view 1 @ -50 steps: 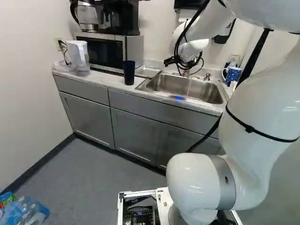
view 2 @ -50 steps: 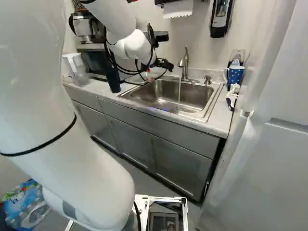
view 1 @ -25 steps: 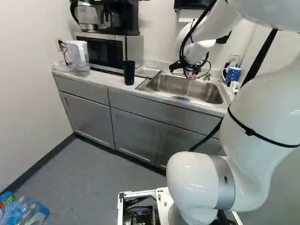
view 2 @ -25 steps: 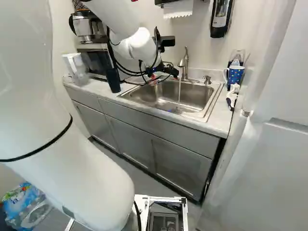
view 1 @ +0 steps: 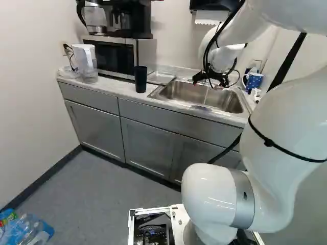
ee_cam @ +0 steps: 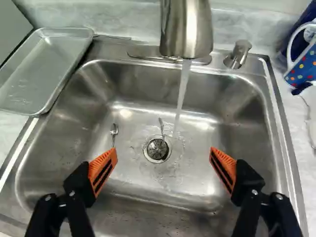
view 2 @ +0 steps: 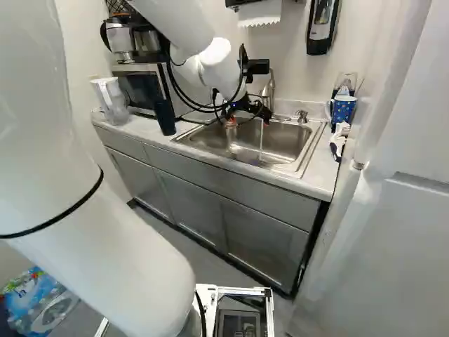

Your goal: Rinse the cup and place it in the tray

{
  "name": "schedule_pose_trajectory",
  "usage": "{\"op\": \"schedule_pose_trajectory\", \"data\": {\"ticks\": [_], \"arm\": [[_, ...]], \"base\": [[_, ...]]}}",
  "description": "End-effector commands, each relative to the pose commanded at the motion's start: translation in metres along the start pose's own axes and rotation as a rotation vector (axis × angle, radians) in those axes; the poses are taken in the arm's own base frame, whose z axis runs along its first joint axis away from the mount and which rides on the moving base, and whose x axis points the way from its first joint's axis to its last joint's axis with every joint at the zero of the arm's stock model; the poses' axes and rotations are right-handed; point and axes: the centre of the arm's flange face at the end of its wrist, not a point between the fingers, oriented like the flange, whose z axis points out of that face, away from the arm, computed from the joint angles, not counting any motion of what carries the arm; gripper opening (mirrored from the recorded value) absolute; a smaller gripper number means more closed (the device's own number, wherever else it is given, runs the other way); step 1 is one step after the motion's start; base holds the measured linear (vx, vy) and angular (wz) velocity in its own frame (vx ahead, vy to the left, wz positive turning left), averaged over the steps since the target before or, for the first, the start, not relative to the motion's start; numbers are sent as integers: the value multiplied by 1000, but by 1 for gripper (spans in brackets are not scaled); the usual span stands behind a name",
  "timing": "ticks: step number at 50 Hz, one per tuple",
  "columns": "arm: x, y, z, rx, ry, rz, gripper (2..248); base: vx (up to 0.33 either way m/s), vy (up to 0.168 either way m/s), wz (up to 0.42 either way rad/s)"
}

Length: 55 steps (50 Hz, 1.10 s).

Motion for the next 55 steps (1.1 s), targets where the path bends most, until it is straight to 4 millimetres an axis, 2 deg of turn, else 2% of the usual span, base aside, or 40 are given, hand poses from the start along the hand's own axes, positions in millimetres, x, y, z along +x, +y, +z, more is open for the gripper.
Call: {"op": "schedule_pose_trajectory", "data": {"ticks": [8, 29, 55], "arm": [[1, 11, 1, -16, 0, 17, 247], [0, 10, 0, -14, 0, 14, 247], [-8, -26, -7, 38, 1, -40, 247]], "base": [[0, 0, 0], [0, 0, 0], [0, 0, 0]]}}
